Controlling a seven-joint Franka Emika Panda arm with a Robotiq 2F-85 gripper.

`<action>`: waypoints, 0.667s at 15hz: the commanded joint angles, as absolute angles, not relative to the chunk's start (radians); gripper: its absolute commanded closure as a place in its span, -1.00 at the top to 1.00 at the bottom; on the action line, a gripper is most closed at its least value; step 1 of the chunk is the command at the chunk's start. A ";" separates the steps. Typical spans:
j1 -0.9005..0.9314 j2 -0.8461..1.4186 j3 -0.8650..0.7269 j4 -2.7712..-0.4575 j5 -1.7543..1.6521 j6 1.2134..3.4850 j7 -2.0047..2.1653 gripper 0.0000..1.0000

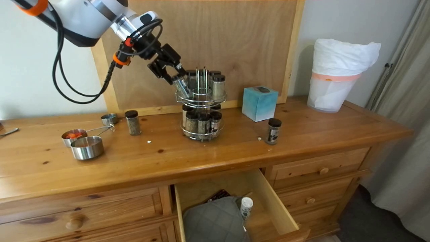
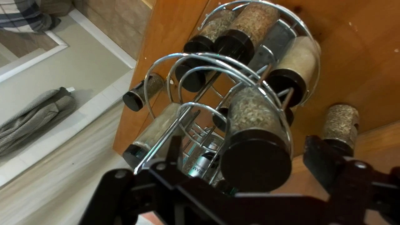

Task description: Straighten up the tilting container on the seasoning rack

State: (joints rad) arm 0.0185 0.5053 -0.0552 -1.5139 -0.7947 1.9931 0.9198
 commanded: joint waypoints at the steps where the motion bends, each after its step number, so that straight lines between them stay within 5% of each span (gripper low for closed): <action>1: 0.017 0.503 -0.070 -1.498 -0.719 2.004 0.875 0.55; 7: 0.024 0.493 -0.084 -1.497 -0.680 2.026 0.870 0.21; 10: 0.026 0.487 -0.086 -1.497 -0.670 2.042 0.866 -0.26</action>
State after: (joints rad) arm 0.0186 0.5021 -0.0705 -1.4997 -0.7140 2.0202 0.8992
